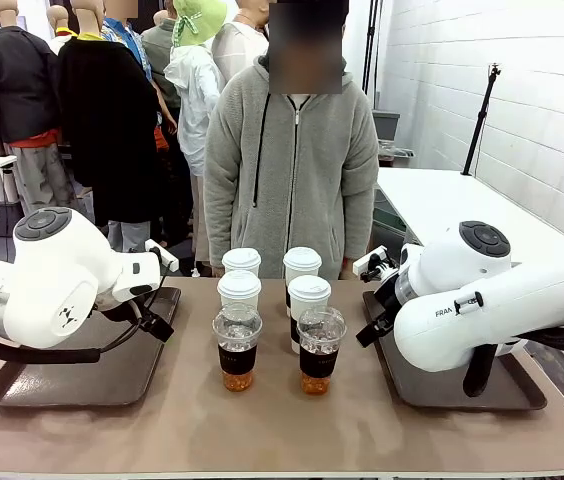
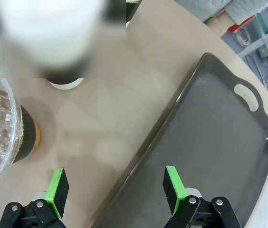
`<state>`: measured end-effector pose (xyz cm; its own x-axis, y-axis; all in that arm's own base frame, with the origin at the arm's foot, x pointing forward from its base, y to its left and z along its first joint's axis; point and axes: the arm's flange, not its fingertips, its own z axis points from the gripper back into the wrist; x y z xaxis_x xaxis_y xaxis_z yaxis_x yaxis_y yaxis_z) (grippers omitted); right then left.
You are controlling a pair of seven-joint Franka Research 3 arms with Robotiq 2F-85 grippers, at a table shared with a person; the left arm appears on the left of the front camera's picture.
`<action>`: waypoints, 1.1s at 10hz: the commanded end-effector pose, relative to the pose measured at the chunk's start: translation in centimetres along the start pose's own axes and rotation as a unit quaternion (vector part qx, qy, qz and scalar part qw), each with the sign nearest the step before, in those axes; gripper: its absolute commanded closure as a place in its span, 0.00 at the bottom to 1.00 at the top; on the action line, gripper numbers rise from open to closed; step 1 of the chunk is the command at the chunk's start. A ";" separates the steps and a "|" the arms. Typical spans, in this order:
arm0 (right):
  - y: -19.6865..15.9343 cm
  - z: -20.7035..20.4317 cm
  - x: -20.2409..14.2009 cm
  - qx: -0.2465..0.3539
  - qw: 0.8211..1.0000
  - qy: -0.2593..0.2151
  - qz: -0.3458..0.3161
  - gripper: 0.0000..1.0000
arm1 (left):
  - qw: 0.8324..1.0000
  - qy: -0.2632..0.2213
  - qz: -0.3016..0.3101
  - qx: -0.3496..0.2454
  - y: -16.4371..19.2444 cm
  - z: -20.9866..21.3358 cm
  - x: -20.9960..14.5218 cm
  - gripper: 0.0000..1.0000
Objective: Distribute the coffee onto the tray.
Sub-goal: Pick up one iced Americano and place it on the right Handle tray.
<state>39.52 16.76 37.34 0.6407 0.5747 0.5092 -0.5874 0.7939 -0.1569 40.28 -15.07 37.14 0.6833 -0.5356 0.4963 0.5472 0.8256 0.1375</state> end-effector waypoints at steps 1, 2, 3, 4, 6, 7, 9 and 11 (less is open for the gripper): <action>0.0 0.0 0.0 0.000 1.000 0.000 0.000 0.00 | 1.000 0.000 0.000 0.000 0.0 0.0 0.0 0.00; 0.0 0.0 0.0 0.000 1.000 0.000 0.000 0.00 | 1.000 0.000 0.000 0.000 0.0 0.0 0.0 0.00; 0.0 0.0 0.0 0.000 1.000 0.000 0.000 0.00 | 1.000 0.000 0.000 0.000 0.0 0.0 0.0 0.00; 0.0 0.0 0.0 0.000 1.000 0.000 0.000 0.00 | 1.000 0.000 0.000 0.000 0.0 0.0 0.0 0.00; 0.0 0.0 0.0 0.000 1.000 0.000 0.000 0.00 | 1.000 0.000 0.000 0.000 0.0 0.0 0.0 0.00; -0.4 0.2 0.1 -0.001 1.000 0.004 -0.003 0.00 | 1.000 -0.002 0.003 0.000 0.4 0.7 0.7 0.00; -1.1 1.7 0.5 0.001 1.000 -0.004 0.000 0.00 | 1.000 -0.012 -0.004 0.005 1.1 2.6 1.6 0.00; -1.5 3.6 1.4 -0.006 1.000 -0.007 0.001 0.00 | 1.000 -0.016 -0.010 0.018 1.8 5.1 2.9 0.00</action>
<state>39.63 16.04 39.98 0.6363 0.5582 0.5324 -0.5711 0.8049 -0.1614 40.97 -14.74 41.58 0.6629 -0.5240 0.5348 0.5342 0.8315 0.1525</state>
